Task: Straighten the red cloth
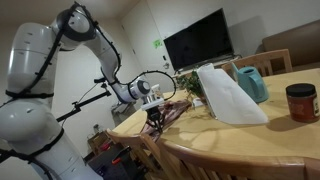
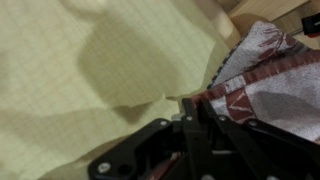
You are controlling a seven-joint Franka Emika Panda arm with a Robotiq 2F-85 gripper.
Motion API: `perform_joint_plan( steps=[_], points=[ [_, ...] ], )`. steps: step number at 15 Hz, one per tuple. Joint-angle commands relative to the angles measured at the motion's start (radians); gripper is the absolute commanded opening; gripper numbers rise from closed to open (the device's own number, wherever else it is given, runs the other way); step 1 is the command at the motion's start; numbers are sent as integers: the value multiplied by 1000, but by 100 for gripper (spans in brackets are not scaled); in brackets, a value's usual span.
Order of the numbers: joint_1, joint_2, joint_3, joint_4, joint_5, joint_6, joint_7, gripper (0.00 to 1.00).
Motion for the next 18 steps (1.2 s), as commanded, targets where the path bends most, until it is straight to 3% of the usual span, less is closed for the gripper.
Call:
perform_joint_plan(
  steps=[1,9,18],
  points=[
    [-6,-12,11,10,9,-32,-17,0],
    [2,-69,6,-24,0,-38,5,1],
    [11,-416,-10,-211,-22,-160,145,1]
  ],
)
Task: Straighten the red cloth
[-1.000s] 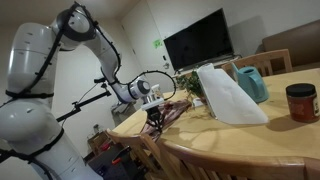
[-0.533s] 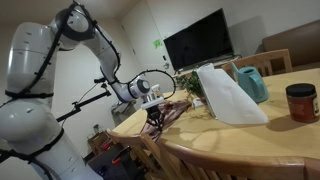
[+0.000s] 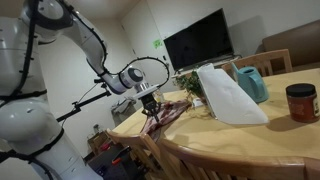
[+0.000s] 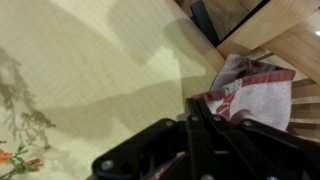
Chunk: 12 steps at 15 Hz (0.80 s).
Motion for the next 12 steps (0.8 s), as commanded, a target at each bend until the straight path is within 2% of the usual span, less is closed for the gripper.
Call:
perform_joint_plan(
  steps=[1,5,8,11,12],
  points=[
    [5,-209,-6,-124,-15,-82,90,1],
    [-5,-346,-2,-177,-11,-187,151,1],
    [-13,-398,-2,-195,-18,-221,182,1],
    [-25,-421,-4,-215,-72,-182,269,1],
    [-26,-413,-6,-220,-74,-145,260,1]
  ],
)
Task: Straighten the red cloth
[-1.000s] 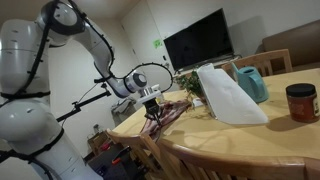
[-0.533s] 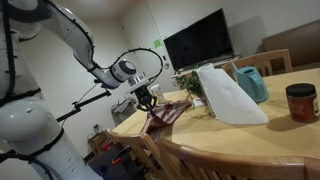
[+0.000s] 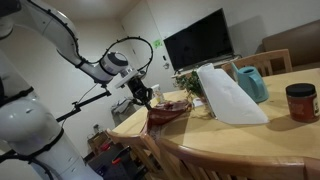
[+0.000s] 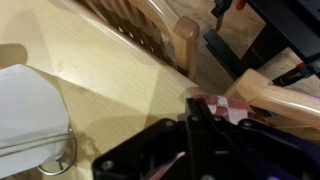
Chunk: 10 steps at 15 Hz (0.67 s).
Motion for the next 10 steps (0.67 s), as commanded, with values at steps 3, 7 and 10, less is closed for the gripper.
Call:
perform_joint_plan(
  steps=[3,7,10],
  points=[
    [-9,-6,3,-12,-16,30,14,3],
    [-11,4,3,-6,-34,32,24,1],
    [-28,31,-7,34,-118,29,55,1]
  ],
)
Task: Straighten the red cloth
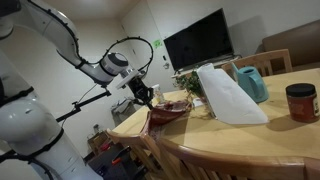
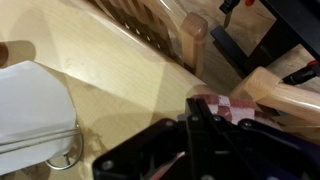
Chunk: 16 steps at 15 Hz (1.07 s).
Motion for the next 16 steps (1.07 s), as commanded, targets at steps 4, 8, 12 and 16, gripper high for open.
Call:
perform_joint_plan(
  steps=[4,8,12,16],
  points=[
    [-51,83,-41,94,-148,50,35,1],
    [-75,172,-76,142,-148,111,37,1],
    [-84,240,-116,182,-225,121,147,1],
    [-85,254,-149,213,-308,86,278,1]
  ],
)
